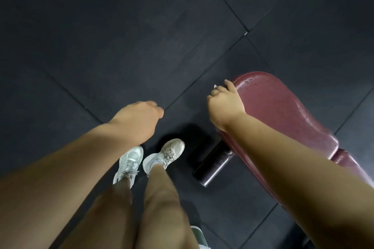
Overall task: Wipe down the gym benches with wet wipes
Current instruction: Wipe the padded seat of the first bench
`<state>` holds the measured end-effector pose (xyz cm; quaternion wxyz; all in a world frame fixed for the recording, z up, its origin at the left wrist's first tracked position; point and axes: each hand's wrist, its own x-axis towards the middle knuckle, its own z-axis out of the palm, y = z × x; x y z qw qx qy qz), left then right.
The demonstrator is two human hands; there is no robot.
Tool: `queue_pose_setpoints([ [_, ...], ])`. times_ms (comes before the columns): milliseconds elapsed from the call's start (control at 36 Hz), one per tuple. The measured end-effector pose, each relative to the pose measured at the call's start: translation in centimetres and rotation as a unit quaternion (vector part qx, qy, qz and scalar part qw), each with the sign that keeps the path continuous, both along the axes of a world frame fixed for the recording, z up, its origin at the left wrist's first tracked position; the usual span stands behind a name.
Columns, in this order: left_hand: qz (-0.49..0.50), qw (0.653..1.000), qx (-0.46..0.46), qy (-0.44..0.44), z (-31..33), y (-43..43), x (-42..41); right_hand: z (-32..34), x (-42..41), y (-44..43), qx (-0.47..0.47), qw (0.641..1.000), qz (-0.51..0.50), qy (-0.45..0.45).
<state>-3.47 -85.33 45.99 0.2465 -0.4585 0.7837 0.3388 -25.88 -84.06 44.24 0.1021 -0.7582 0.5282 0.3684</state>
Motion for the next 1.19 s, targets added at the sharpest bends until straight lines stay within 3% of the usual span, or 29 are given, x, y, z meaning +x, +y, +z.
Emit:
queue_pose_setpoints([
  [194,-0.052,0.998,-0.013,0.035,-1.1,1.0,1.0,-0.4,-0.2,4.6,-0.032,0.994,0.1,-0.039],
  [472,-0.124,0.99,-0.032,0.065,-1.1,2.5,-0.4,-0.4,-2.0,9.4,-0.039,0.982,0.183,-0.014],
  [889,-0.221,0.973,-0.039,0.056,-1.1,7.3,-4.8,0.4,-8.2,19.4,-0.042,0.982,0.174,-0.056],
  [972,-0.226,0.972,-0.033,0.053,-0.6,8.7,-6.3,0.4,-9.7,22.0,-0.077,0.979,0.178,-0.064],
  [1111,-0.234,0.97,-0.042,0.059,0.4,10.8,-8.8,1.4,-9.6,23.9,-0.186,0.966,0.041,-0.177],
  [1194,-0.225,0.97,-0.051,0.073,1.2,11.5,-10.3,1.9,-9.2,25.8,-0.275,0.925,-0.124,-0.231],
])
